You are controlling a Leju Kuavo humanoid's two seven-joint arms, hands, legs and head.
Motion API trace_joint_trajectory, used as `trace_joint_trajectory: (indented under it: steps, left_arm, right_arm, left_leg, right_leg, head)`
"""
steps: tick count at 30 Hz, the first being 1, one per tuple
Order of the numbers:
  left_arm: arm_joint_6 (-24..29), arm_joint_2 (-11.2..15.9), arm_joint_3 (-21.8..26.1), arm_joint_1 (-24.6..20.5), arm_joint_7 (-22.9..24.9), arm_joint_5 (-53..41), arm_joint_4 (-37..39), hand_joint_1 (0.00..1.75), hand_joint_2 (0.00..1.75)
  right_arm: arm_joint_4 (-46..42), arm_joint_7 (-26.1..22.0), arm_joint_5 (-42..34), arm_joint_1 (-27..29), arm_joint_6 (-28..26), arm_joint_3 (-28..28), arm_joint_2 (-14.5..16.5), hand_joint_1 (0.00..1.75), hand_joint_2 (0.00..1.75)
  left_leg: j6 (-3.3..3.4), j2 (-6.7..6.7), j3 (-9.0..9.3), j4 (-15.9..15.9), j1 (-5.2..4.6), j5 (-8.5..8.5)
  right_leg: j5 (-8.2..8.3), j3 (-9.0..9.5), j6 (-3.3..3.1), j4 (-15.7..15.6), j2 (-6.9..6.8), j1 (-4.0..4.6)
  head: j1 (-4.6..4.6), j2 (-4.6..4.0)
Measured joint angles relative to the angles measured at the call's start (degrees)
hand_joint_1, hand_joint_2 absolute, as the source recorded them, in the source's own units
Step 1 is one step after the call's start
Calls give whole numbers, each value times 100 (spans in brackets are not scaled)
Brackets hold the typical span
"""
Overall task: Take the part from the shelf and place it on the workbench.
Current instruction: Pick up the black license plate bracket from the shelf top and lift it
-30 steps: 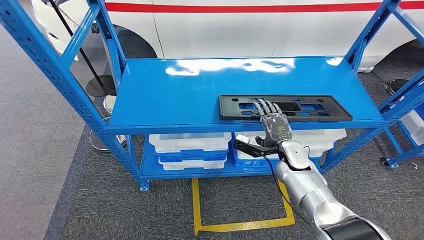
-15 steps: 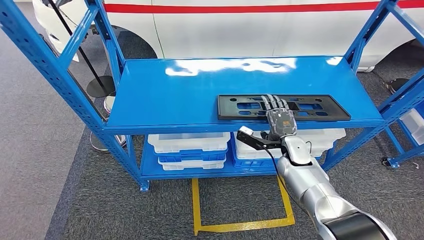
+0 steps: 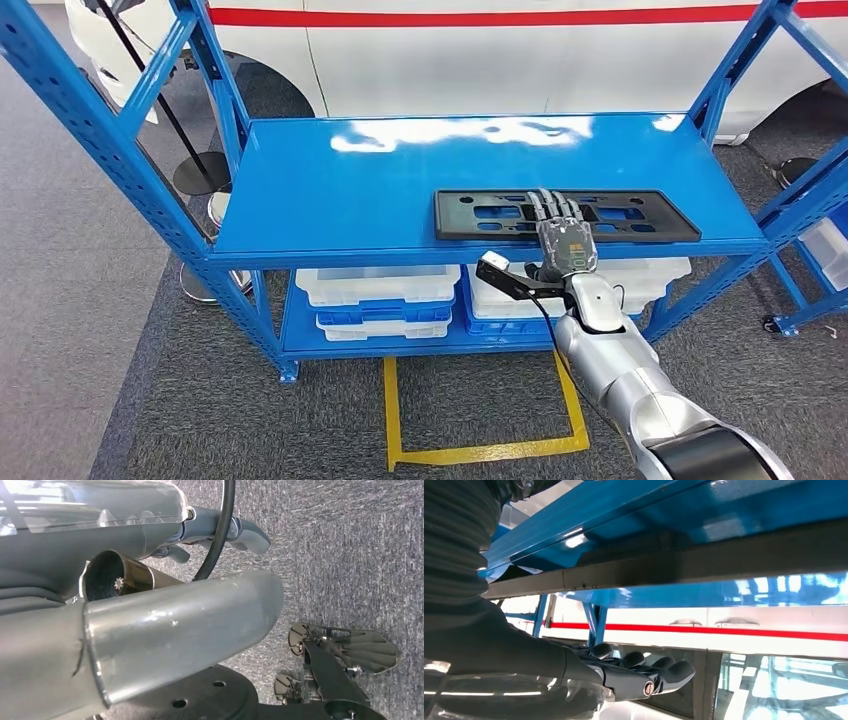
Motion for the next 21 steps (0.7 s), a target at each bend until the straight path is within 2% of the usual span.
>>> trace_joint_trajectory:
  steps: [2,3,5,6,7,8,9,10,11,12,14,16,18,21]
  left_arm:
    - [-2,-4,0,-1,-1,-3,0,0,0]
    - [-7,-5,0,-2,-1,-4,0,0,0]
    - [-22,-4,0,-5,-2,-7,0,0,0]
    - [-32,-4,0,-2,-2,-7,0,0,0]
    - [-40,-4,0,4,-1,-7,0,0,0]
    - [-48,-4,0,10,-1,-7,0,0,0]
    - [-52,-4,0,14,0,-7,0,0,0]
    - [-55,0,0,14,1,-6,1,0,0]
    - [-54,4,0,9,1,-6,2,0,0]
    - [-54,8,0,5,-4,-7,3,0,0]
    - [-54,11,0,5,-57,-9,4,0,0]
    - [-58,11,0,15,-142,-17,4,0,0]
    - [-61,11,0,19,-177,-22,4,0,0]
    - [-61,11,0,19,-178,-22,4,0,0]
  right_arm:
    - [-1,0,-2,-18,5,0,-9,0,175]
    - [2,0,-4,-19,9,0,-14,0,175]
    - [14,0,-8,0,22,0,-21,0,175]
    - [20,-1,-10,16,31,0,-25,0,175]
    - [25,-3,-12,27,37,0,-28,0,175]
    - [26,-5,-14,30,42,0,-30,0,175]
    - [27,-9,-14,29,46,0,-31,0,175]
    - [32,-13,-15,22,56,0,-31,0,175]
    - [38,-19,-15,18,70,0,-32,0,175]
    - [45,-25,-16,25,86,0,-32,0,175]
    - [54,-36,-17,43,108,0,-33,0,175]
    - [54,-39,-21,52,111,0,-35,0,175]
    - [53,-39,-24,49,111,0,-37,0,175]
    - [53,-39,-24,49,111,0,-38,0,175]
  left_leg:
    - [32,18,68,-98,49,31]
    - [40,27,90,-118,58,33]
    - [42,31,107,-115,68,12]
    - [29,29,116,-103,76,-7]
    - [5,24,129,-80,91,-33]
    - [-29,20,145,-44,112,-71]
    - [-73,16,157,6,131,-122]
    - [-125,12,155,67,140,-174]
    - [-174,7,144,117,138,-214]
    - [-212,2,131,152,131,-241]
    - [-266,-4,128,161,133,-254]
    - [-311,-1,133,178,150,-290]
    - [-334,3,125,202,156,-322]
    - [-334,3,126,203,156,-323]
  right_leg:
    - [-167,-132,31,301,3,5]
    - [-326,-312,47,645,4,-12]
    - [-609,-794,88,1453,4,-51]
    - [-612,-967,110,1684,3,-78]
    - [-487,-1032,135,1685,1,-107]
    - [-253,-974,162,1446,-3,-137]
    - [6,-843,195,1055,-10,-169]
    - [184,-706,216,699,-8,-175]
    - [283,-612,200,450,0,-178]
    - [293,-577,166,341,9,-167]
    - [251,-593,46,364,32,-144]
    - [241,-579,-30,361,37,-144]
    - [241,-560,-61,353,38,-153]
    - [240,-559,-61,353,37,-152]
  head:
    - [2,0]
    - [2,0]
    - [2,0]
    - [3,0]
    - [3,0]
    - [3,0]
    - [4,0]
    - [8,0]
    - [8,0]
    - [10,0]
    - [8,0]
    - [8,0]
    - [6,0]
    - [6,0]
